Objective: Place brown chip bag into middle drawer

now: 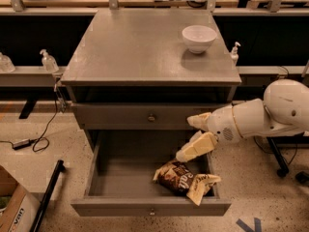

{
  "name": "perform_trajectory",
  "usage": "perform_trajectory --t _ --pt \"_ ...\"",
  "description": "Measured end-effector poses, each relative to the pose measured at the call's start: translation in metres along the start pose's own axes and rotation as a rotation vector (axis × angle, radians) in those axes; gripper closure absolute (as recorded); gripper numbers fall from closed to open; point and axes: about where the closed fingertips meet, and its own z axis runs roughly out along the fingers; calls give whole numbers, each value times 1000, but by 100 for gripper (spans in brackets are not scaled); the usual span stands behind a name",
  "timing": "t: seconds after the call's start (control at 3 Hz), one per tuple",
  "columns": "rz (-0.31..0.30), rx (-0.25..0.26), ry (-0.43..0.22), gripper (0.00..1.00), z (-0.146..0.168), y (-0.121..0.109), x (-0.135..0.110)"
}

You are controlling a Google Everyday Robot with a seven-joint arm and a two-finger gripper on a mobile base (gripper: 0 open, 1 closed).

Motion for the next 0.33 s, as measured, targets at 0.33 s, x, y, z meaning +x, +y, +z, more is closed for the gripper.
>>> perform_trajectory --t 0.33 --pt "6 -3 0 0 3 0 3"
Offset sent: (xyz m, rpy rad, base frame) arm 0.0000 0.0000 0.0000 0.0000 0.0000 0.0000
